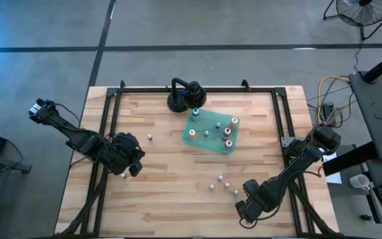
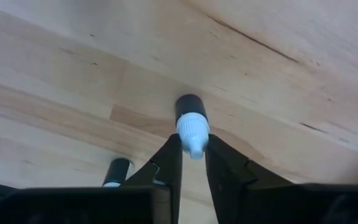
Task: Pick & Place food coloring
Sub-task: Put the pink food coloring bottle into the green bin, then put the green food coloring bottle into the green bin
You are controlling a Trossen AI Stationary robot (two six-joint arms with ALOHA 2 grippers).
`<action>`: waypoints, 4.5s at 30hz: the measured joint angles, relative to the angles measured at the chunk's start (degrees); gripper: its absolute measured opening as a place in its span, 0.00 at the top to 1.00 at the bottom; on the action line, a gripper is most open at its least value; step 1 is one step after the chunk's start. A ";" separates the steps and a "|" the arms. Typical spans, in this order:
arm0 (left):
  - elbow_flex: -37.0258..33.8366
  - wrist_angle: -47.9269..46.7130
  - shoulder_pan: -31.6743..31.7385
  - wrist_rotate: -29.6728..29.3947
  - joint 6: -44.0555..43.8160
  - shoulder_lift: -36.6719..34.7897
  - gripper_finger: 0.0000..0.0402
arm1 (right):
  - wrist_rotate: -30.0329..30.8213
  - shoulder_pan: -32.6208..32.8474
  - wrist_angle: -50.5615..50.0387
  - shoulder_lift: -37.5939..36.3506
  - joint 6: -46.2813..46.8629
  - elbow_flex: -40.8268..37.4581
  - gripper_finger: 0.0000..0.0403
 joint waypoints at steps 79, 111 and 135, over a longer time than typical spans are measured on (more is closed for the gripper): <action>0.00 -0.01 0.00 0.01 0.00 0.00 1.00 | 15.84 -28.28 -15.33 -0.94 -49.79 30.93 0.98; 0.00 0.01 0.01 0.00 0.00 -0.02 1.00 | 2.73 6.35 -2.57 11.60 -26.72 19.09 0.50; 0.00 0.00 0.00 0.01 0.00 -0.02 1.00 | 8.98 8.68 -4.92 12.55 -33.66 19.12 0.50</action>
